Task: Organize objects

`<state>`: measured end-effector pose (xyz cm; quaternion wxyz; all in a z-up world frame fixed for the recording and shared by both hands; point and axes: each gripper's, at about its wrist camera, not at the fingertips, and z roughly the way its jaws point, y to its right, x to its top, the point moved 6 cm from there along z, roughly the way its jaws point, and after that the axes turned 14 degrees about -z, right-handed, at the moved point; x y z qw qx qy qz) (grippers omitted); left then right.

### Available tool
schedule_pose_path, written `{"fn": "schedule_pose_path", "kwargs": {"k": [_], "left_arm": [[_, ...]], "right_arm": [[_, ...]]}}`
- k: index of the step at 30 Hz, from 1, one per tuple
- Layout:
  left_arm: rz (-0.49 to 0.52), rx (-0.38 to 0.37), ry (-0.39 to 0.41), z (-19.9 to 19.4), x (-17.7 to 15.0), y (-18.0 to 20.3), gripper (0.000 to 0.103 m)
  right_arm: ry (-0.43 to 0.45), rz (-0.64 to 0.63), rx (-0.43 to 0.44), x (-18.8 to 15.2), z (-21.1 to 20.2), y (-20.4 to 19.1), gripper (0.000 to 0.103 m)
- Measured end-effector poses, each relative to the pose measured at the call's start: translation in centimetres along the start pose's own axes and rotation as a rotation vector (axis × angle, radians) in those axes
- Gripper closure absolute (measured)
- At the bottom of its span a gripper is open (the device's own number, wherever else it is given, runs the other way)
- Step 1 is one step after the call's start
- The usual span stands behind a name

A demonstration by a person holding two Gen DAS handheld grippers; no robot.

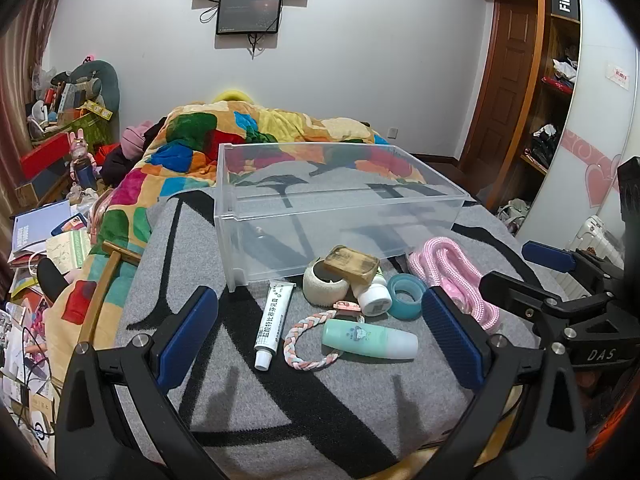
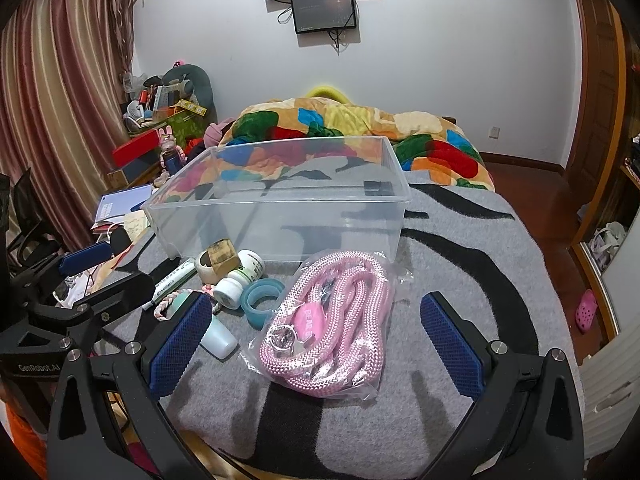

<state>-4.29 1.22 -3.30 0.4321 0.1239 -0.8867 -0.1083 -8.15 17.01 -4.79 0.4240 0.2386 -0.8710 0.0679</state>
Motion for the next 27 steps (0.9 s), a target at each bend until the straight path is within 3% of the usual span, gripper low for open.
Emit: {"fn": "schedule_pose_path", "kwargs": {"k": [27], "left_arm": [[0.003,-0.002,0.001,-0.04,-0.07,-0.10,0.000]], "right_arm": [[-0.003,0.004,0.004,-0.05,0.09,0.02,0.000]]}}
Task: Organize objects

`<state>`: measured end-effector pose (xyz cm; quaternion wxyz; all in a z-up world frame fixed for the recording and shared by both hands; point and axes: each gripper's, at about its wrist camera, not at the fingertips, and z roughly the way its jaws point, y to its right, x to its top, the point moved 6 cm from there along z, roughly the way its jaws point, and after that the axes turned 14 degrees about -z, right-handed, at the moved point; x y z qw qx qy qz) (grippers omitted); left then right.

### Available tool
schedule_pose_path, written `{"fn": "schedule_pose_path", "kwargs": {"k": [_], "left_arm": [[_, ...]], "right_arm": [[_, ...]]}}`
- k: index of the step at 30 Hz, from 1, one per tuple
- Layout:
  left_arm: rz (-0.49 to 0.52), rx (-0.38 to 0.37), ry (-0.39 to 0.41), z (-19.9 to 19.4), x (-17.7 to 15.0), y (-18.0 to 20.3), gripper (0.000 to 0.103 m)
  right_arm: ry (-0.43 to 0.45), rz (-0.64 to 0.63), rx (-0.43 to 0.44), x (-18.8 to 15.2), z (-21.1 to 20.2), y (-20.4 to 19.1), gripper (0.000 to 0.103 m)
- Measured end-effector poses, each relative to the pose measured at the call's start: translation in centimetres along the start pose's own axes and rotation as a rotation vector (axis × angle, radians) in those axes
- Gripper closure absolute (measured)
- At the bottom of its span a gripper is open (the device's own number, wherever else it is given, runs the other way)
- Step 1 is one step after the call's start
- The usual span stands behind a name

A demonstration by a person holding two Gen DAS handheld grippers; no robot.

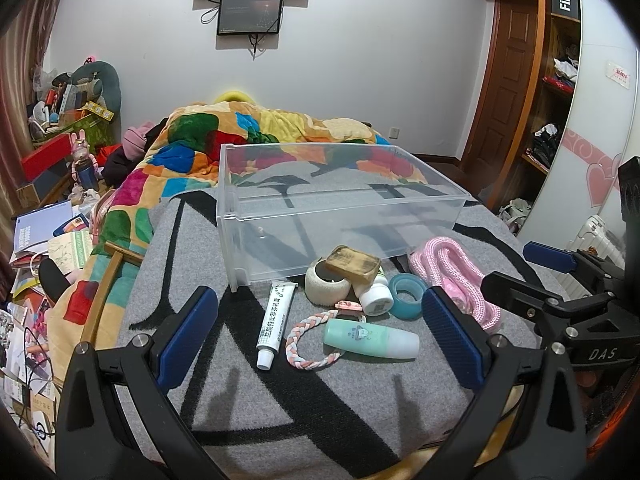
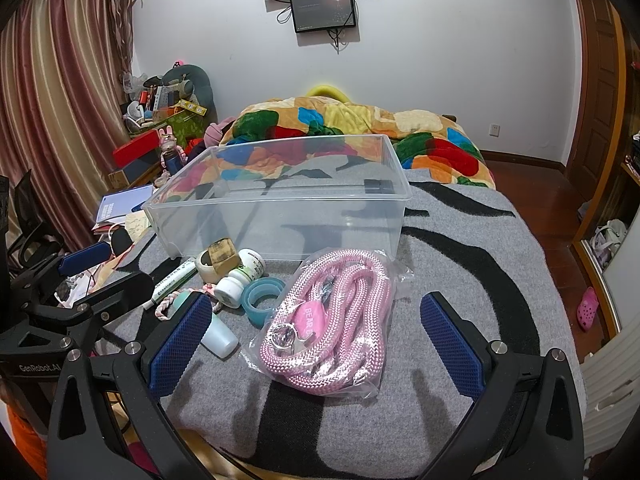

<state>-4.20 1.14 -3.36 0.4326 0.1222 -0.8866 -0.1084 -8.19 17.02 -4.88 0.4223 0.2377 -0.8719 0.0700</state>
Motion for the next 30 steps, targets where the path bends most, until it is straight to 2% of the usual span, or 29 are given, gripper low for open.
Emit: {"fn": "schedule_pose_path", "kwargs": {"k": [30], "left_arm": [[0.004,-0.002,0.000,-0.01,-0.02,0.03,0.000]], "right_arm": [[-0.005,0.007,0.010,-0.27,0.00,-0.43,0.000]]}}
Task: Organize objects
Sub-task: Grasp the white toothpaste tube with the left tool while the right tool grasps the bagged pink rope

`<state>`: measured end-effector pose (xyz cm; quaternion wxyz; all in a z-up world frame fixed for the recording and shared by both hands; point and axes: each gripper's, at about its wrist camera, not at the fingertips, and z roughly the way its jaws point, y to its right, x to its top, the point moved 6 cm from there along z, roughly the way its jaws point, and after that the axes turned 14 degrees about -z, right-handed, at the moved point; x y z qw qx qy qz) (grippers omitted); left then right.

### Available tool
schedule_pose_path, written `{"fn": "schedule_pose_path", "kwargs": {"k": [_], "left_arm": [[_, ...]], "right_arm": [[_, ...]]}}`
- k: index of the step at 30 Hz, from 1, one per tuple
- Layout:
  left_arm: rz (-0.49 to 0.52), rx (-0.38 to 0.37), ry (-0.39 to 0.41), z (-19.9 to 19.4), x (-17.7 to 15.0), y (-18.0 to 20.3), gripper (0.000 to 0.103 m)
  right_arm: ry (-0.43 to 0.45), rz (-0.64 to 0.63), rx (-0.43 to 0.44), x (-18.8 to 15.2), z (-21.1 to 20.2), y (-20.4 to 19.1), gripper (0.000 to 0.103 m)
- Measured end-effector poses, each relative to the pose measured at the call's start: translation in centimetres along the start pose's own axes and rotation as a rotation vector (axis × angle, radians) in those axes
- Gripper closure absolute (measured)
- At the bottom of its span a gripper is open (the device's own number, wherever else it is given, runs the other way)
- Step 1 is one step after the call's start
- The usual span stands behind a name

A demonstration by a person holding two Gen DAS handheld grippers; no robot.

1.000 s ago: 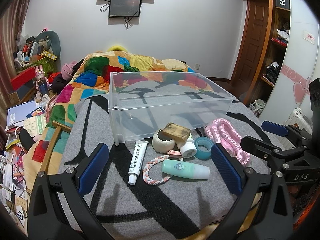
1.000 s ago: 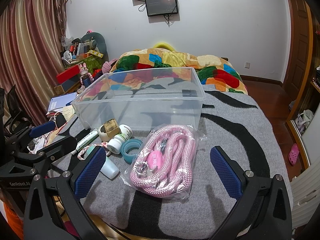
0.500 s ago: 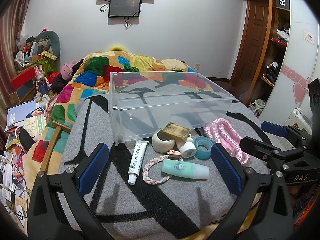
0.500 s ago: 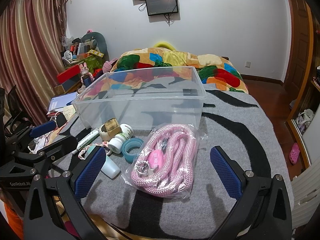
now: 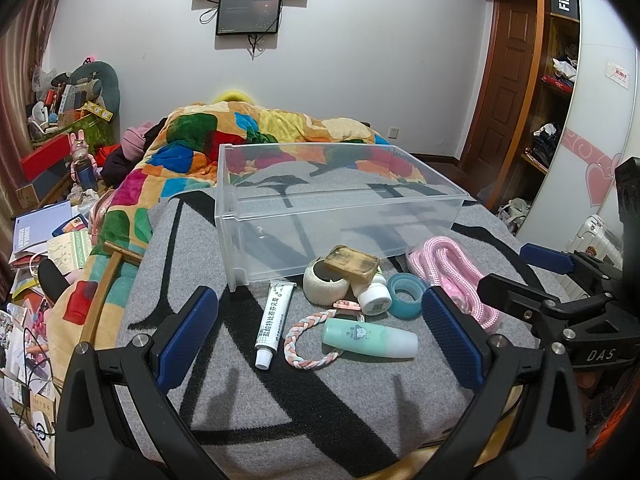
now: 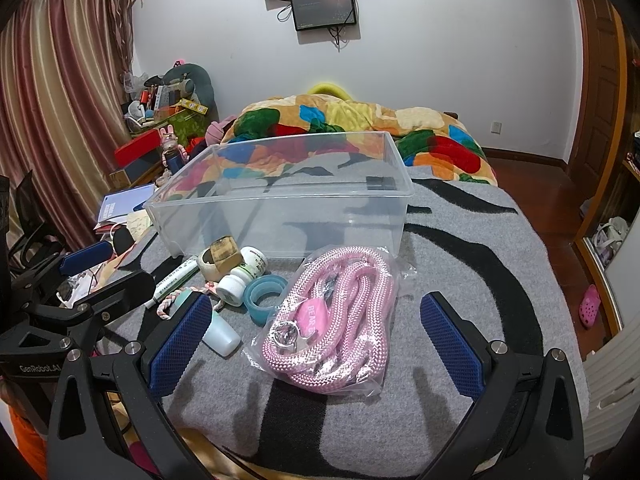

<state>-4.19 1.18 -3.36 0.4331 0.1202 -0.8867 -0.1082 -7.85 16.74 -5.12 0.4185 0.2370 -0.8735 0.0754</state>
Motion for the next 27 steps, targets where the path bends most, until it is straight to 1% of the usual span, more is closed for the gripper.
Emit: {"fn": "schedule_pose_path", "kwargs": {"k": [7,12,13,14,17,18,20,21,23,27], "left_arm": [[-0.004,0.002,-0.003,0.0,0.0,-0.2,0.000],[-0.012,0.000,0.005,0.0,0.2,-1.0,0.000],[-0.013,0.002,0.008,0.0,0.3,-1.2,0.006],[-0.015,0.009,0.006,0.0,0.4,-1.7,0.014],[-0.027,0.023,-0.018,0.5,0.8,-2.8,0.026],[-0.033,0.028,-0.029,0.8,0.9,-3.3,0.028],[-0.036,0.043,-0.054,1.7,1.0,-4.0,0.038],[-0.035,0.048,-0.067,2.1,0.9,-4.2,0.040],[-0.031,0.050,-0.104,3.2,0.4,-4.6,0.049],[-0.022,0.039,-0.169,4.9,-0.6,-4.7,0.053]], "right_arm": [[-0.004,0.004,0.002,-0.1,0.0,-0.1,0.000],[-0.009,0.016,-0.012,-0.2,0.3,0.2,0.000],[-0.012,0.018,-0.018,-0.2,0.6,0.6,0.000],[-0.016,0.020,-0.027,-0.2,0.7,0.7,0.000],[-0.029,0.028,-0.044,-0.2,1.1,1.2,0.000],[-0.033,0.034,-0.048,-0.2,1.2,1.5,0.000],[-0.039,0.040,-0.057,-0.1,1.6,1.9,0.000],[-0.046,0.042,-0.064,-0.1,1.9,2.0,0.000],[-0.062,0.042,-0.059,0.1,2.5,2.2,0.002],[-0.111,0.040,-0.046,-0.2,4.3,2.2,0.005]]}}
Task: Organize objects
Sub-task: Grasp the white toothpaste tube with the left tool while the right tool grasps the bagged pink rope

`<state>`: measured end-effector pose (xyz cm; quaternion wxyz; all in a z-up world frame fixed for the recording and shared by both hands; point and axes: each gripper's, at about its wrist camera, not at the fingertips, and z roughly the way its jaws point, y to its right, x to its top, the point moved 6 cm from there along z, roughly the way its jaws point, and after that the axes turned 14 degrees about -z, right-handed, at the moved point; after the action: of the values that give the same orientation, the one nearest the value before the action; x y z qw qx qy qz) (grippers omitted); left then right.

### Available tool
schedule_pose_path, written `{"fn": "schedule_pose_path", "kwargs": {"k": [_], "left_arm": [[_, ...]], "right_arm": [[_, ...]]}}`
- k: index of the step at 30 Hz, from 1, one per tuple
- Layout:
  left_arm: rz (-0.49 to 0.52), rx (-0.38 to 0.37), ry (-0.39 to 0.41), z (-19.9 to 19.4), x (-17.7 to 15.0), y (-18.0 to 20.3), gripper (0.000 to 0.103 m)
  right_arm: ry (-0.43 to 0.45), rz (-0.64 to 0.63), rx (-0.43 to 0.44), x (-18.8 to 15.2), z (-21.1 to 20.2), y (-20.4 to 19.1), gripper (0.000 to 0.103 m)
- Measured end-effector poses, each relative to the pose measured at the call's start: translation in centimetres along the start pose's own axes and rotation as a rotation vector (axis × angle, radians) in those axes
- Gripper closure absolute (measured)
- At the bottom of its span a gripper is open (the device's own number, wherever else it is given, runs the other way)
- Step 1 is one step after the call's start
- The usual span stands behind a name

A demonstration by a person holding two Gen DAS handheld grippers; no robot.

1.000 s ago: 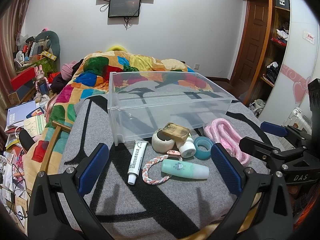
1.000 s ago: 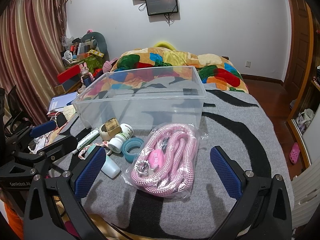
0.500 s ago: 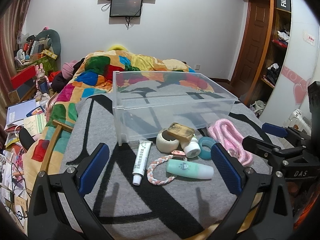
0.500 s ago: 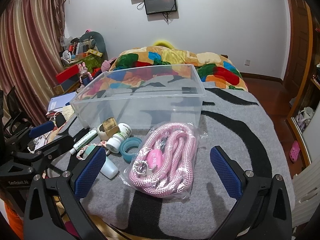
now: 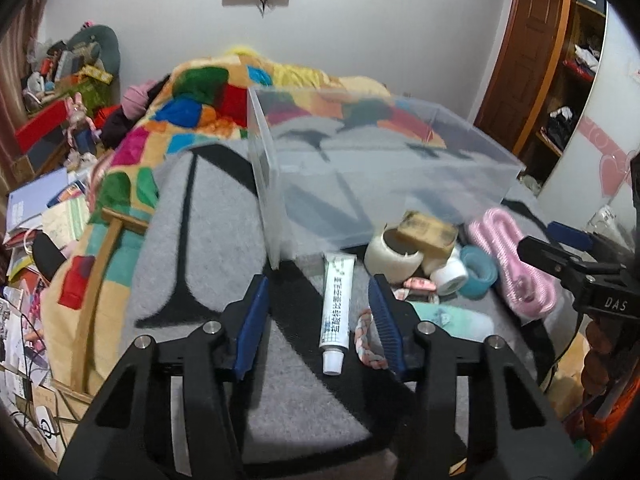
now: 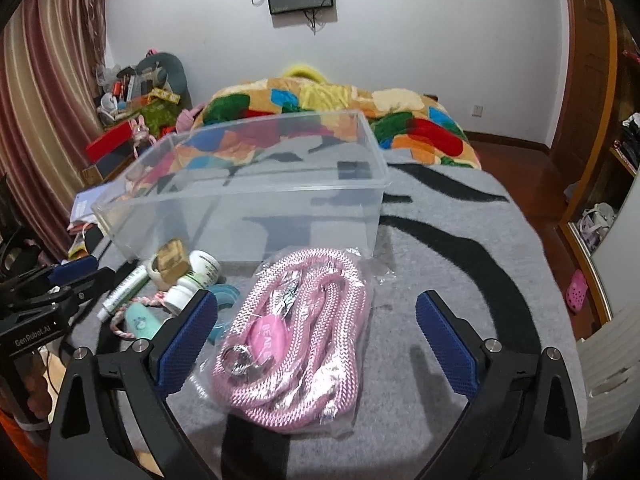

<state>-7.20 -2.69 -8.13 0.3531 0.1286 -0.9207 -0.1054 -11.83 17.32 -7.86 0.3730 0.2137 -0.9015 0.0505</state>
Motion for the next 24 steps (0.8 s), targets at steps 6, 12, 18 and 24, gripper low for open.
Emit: {"fn": "schedule_pose_path", "kwargs": {"k": [6,12,18,24], "left_arm": [[0.024,0.034,-0.018,1.6,-0.7,0.2,0.061],[0.070,0.043,0.003,1.1,-1.7,1.0,0.087],[0.053,0.023,0.023,-0.1,-1.8,1.0,0.087],[0.033,0.001,0.084,-2.3,-0.5,0.8,0.087]], "right_arm": [[-0.055,0.015,0.049,-1.1,2.0,0.0,0.007],[-0.061,0.017,0.106,-2.3,2.0,0.4,0.010],[-0.050,-0.023,0.107,-2.8,0.9,0.0,0.053],[-0.005,-0.016,0.097,-2.2,-1.1,0.5,0.080]]}}
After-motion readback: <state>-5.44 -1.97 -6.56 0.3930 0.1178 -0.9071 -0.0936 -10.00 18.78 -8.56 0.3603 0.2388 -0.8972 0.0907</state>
